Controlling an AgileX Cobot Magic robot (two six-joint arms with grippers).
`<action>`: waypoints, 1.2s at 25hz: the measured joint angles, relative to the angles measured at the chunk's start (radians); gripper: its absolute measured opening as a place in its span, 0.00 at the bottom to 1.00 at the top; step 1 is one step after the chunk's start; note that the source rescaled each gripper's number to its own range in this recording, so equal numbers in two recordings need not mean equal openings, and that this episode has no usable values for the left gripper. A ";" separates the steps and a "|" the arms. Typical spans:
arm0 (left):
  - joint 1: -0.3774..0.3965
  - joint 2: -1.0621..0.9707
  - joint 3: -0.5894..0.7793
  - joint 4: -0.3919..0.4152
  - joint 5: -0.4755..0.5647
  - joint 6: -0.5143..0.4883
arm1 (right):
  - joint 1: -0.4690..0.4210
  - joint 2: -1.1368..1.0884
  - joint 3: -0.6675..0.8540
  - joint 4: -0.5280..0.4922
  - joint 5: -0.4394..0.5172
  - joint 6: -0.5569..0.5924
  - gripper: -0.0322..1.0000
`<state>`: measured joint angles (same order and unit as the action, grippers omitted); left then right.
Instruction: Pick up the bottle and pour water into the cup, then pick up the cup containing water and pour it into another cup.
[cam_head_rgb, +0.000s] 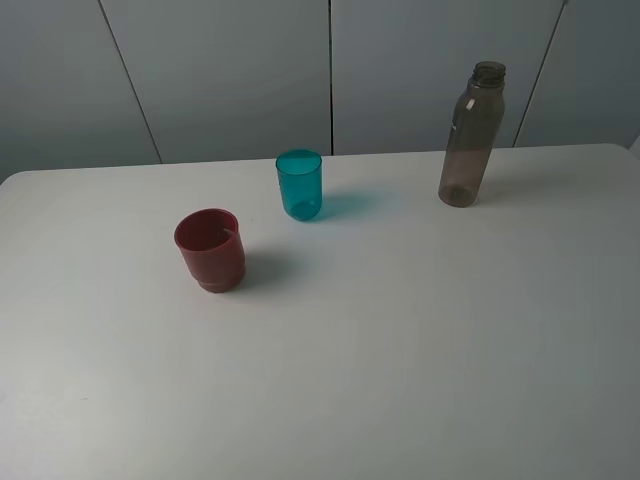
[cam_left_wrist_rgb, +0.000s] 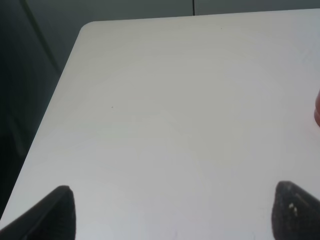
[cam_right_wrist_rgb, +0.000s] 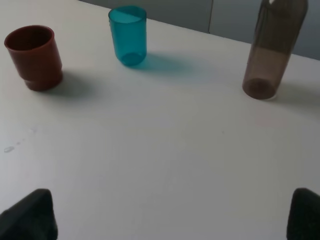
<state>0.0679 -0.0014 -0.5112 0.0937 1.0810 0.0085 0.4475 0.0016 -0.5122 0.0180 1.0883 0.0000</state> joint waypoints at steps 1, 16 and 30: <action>0.000 0.000 0.000 0.000 0.000 -0.002 | 0.000 0.000 0.000 -0.006 0.000 0.011 0.99; 0.000 0.000 0.000 0.000 0.000 -0.002 | -0.302 -0.002 0.000 -0.025 0.000 0.044 0.99; 0.000 0.000 0.000 0.000 0.000 -0.002 | -0.399 -0.002 0.000 -0.005 0.000 0.008 0.99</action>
<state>0.0679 -0.0014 -0.5112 0.0937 1.0810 0.0066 0.0480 -0.0003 -0.5122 0.0134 1.0883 0.0079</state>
